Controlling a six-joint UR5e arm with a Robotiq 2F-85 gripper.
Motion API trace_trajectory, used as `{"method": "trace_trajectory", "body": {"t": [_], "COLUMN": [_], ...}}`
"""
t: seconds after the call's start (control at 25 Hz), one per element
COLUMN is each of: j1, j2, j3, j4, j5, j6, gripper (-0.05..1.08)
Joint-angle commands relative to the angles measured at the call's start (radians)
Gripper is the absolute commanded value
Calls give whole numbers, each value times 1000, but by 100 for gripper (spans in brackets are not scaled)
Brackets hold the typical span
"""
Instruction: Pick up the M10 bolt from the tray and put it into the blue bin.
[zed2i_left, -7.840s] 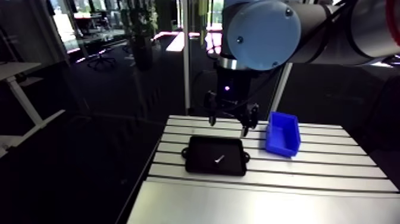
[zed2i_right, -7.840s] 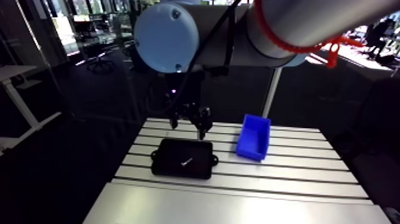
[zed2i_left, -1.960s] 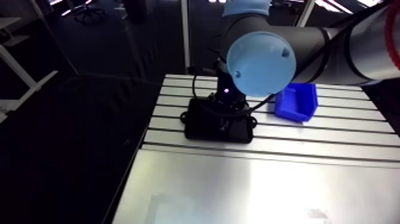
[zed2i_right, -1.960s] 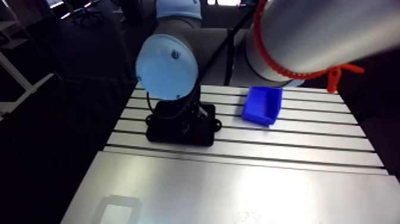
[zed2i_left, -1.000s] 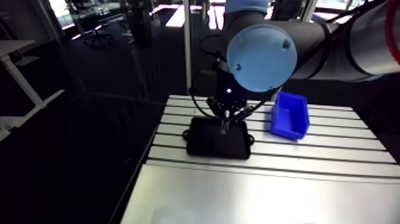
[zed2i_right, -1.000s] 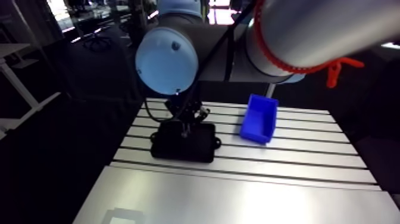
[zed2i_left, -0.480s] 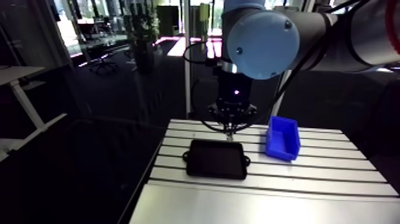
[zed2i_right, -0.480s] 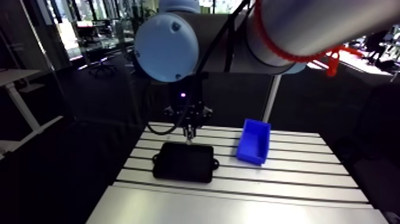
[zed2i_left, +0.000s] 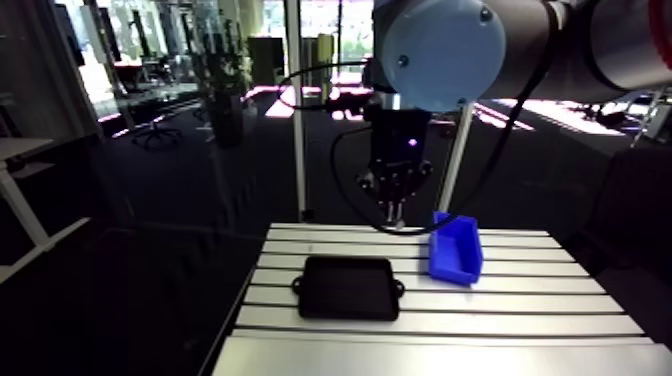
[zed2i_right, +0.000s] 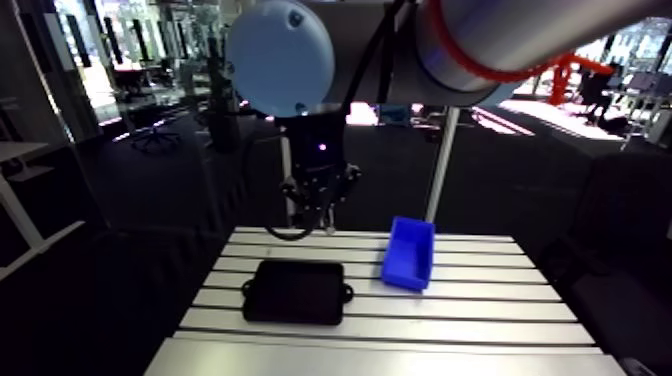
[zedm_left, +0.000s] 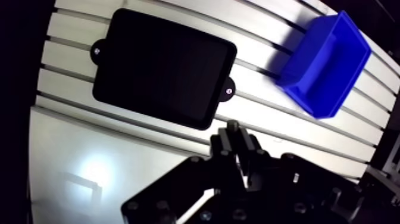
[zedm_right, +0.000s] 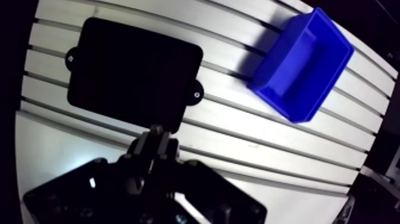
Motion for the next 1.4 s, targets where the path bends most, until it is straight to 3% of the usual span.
{"method": "trace_trajectory", "body": {"t": [0.04,0.12,0.24,0.4,0.56,0.72,1.08,1.4], "j1": [-59,-102,-154,-220,-269,-352,-353,-350], "j2": [-22,-24,-27,-27,-13,10,99,186], "j3": [-26,-29,-38,-44,-66,-86,-124,-180], "j4": [27,27,49,77,109,149,144,113], "j5": [13,29,79,95,91,91,59,57], "j6": [-294,-419,-595,-799,-985,-1141,-1235,-1221], "gripper": [106,105,105,105,105,105,104,104]}}
